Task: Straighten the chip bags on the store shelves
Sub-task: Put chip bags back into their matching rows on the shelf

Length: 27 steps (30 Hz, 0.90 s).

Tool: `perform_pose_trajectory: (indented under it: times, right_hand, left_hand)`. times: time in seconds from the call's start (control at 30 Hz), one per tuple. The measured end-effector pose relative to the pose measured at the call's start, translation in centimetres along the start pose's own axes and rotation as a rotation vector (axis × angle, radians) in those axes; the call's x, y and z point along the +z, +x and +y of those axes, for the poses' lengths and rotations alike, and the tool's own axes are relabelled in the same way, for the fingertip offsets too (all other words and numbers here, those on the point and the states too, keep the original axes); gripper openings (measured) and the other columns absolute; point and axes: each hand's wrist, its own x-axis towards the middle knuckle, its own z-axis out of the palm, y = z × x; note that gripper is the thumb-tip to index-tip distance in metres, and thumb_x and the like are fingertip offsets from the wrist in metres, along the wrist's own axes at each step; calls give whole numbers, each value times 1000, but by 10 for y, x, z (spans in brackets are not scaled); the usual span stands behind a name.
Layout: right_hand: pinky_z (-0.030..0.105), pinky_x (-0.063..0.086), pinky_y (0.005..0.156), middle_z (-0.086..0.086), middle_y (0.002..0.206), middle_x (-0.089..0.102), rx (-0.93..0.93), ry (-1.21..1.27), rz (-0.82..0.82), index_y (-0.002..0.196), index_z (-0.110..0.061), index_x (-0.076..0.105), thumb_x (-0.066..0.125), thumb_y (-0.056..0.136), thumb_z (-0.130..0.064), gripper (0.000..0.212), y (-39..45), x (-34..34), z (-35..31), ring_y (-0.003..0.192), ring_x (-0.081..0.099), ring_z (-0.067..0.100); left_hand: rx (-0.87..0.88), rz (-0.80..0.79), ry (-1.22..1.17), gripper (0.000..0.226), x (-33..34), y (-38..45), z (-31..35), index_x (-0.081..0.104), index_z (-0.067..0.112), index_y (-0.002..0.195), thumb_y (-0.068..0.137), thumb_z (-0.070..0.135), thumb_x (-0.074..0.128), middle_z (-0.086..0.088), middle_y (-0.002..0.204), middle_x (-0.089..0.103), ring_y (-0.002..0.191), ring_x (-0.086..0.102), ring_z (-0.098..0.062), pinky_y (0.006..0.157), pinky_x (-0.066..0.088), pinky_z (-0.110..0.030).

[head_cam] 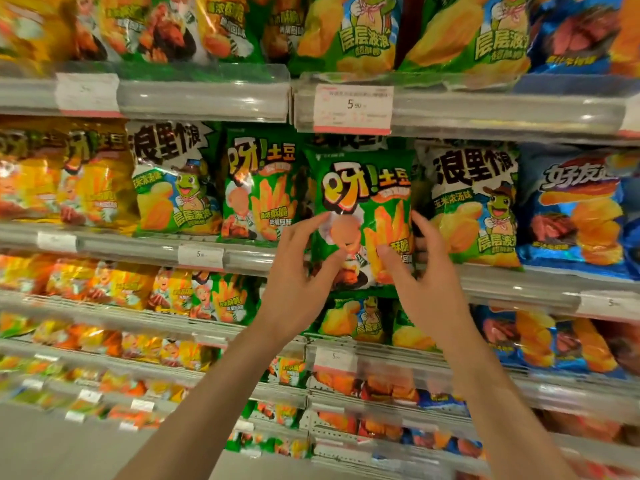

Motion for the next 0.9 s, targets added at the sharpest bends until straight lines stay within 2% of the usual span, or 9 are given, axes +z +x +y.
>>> perform_pose_trajectory:
  times: [0.07,0.23,0.33,0.4,0.53,0.67,0.73,0.83,0.9]
  right_hand:
    - [47,51,103,-14,140,54,20,-4,37,150,-46,26,59,88,-64,72,-12,10,-1,127,55,9]
    - [45,54,97,-26,125,60,44,23,124,142,-55,33,62,89,-57,60,-42,51,-23,118,60,2]
    - [40,56,94,-16,123,66,14,51,176,146,-39,38,64,92,-45,60,-58,93,-42,112,65,7]
    - [30,56,90,-16,120,66,18,49,221,144,-38,40,64,93,-39,57,-67,126,-58,108,66,5]
    - [12,50,76,-23,113,63,86,51,323,133,-53,37,63,94,-36,49,-81,189,-96,98,61,-10]
    - [20,49,79,-23,106,57,117,12,330,147,-40,37,62,89,-55,64,-89,242,-127,99,58,-2]
    - [24,51,81,-21,107,58,118,27,306,147,-39,37,64,91,-49,62,-86,265,-142,100,59,-1]
    - [21,55,80,-10,117,62,90,78,276,146,-35,39,66,94,-31,58,-81,295,-163,102,62,-4]
    - [17,54,74,-3,115,62,68,149,236,140,-38,40,67,94,-25,55,-78,311,-171,99,63,-3]
  left_hand:
    - [20,-23,0,51,-8,-3,-4,43,39,141,95,41,62,21,136,42,126,37,13,103,36,-15]
    - [56,-104,-62,49,-47,-10,-30,44,41,139,94,43,62,24,138,41,128,37,12,102,31,-9]
    - [82,-153,-113,48,-85,-10,-53,45,44,137,93,41,64,31,134,39,123,33,21,96,25,3]
    - [100,-184,-130,49,-115,-7,-70,45,41,139,94,40,64,26,137,41,126,34,18,97,26,2]
    - [121,-278,-167,50,-181,-2,-96,44,38,141,94,38,64,22,140,40,130,37,8,104,35,-13]
    - [145,-300,-153,52,-243,3,-121,44,36,141,94,38,65,34,130,38,119,35,23,93,28,3]
    - [121,-286,-158,53,-270,4,-132,43,38,141,93,39,66,36,128,38,117,35,25,89,27,5]
    - [85,-242,-158,55,-303,5,-147,42,42,139,91,41,67,39,128,37,119,35,24,92,33,-3]
    - [49,-209,-157,58,-322,6,-154,40,43,140,89,45,68,37,133,37,124,37,18,99,37,-17]
